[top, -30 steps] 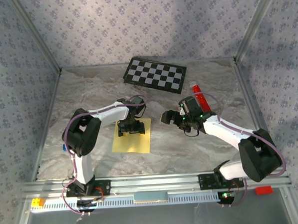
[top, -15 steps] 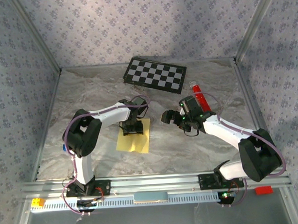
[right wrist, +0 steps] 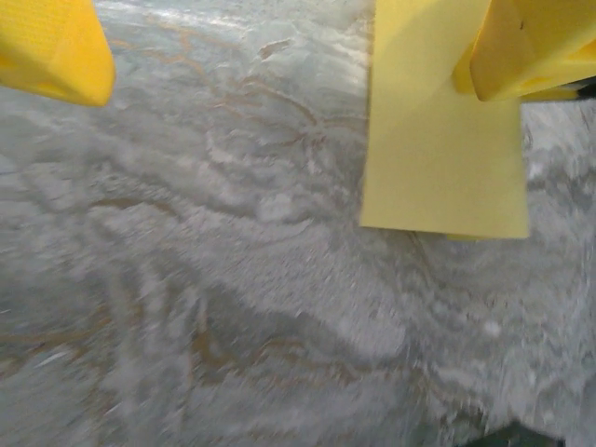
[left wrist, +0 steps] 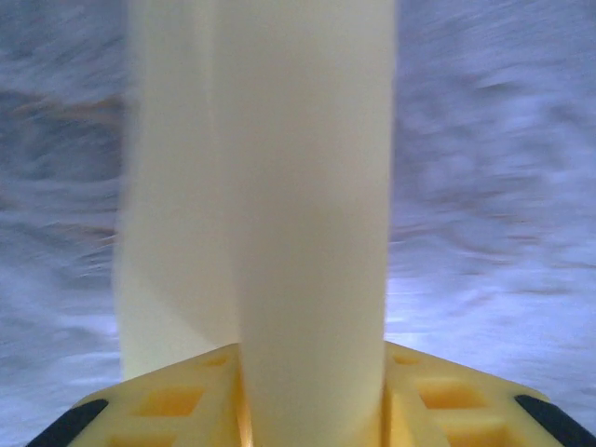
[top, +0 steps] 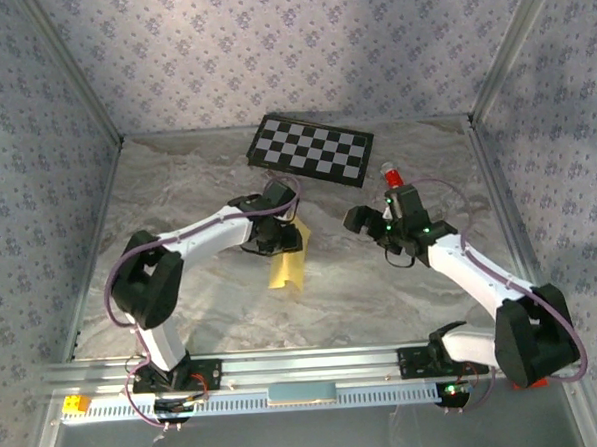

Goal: Fold a paper plane with a square sheet of paper (pick it up from the middle)
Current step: First fold the square sheet of paper in half at the center of the table.

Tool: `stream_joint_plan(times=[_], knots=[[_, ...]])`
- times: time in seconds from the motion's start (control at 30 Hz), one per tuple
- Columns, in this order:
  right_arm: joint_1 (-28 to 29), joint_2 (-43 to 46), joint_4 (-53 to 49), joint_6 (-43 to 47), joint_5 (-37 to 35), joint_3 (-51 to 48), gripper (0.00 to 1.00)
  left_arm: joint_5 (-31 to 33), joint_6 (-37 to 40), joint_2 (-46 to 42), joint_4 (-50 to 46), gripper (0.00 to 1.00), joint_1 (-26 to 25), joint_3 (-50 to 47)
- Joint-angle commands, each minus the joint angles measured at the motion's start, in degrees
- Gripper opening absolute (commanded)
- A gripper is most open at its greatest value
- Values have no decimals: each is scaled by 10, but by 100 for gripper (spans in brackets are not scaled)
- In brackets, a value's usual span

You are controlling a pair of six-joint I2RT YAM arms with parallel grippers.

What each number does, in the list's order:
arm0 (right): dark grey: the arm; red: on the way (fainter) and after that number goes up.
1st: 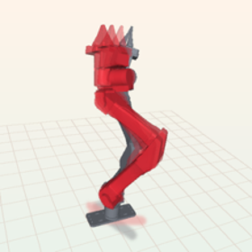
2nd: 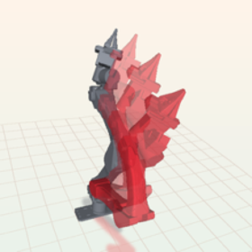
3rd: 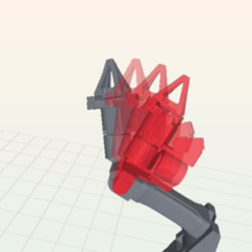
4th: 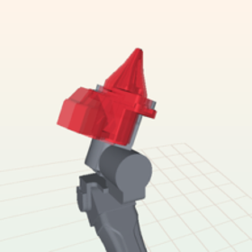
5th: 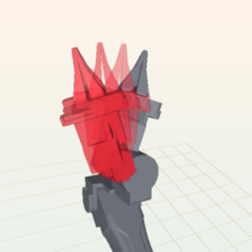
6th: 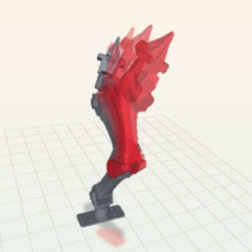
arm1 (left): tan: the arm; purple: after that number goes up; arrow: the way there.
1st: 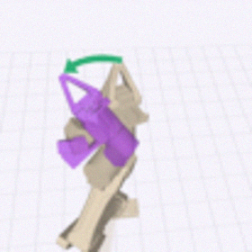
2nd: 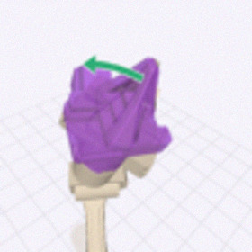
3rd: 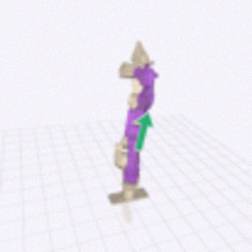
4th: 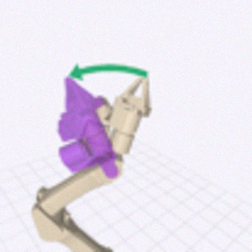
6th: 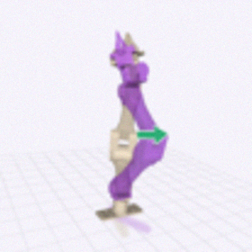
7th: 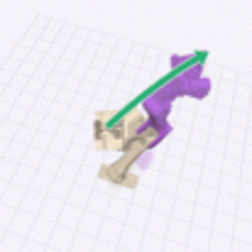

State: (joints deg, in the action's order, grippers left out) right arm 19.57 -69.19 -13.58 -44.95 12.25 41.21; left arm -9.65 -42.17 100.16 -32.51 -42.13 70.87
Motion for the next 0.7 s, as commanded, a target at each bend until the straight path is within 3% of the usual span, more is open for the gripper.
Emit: stream_joint_plan(times=[0.0,0.1,0.23,0.67], knots=[[-38,30,21,9,28,-28,100,-128,-45,-17,126,36,0,-7],[-63,58,70,-2,60,-53,100,-197,-89,2,217,36,-2,-17],[-75,72,82,9,82,-57,100,-229,-134,30,288,37,-2,-37],[-58,-1,104,6,161,-41,99,-168,-150,54,319,38,-1,-116]])
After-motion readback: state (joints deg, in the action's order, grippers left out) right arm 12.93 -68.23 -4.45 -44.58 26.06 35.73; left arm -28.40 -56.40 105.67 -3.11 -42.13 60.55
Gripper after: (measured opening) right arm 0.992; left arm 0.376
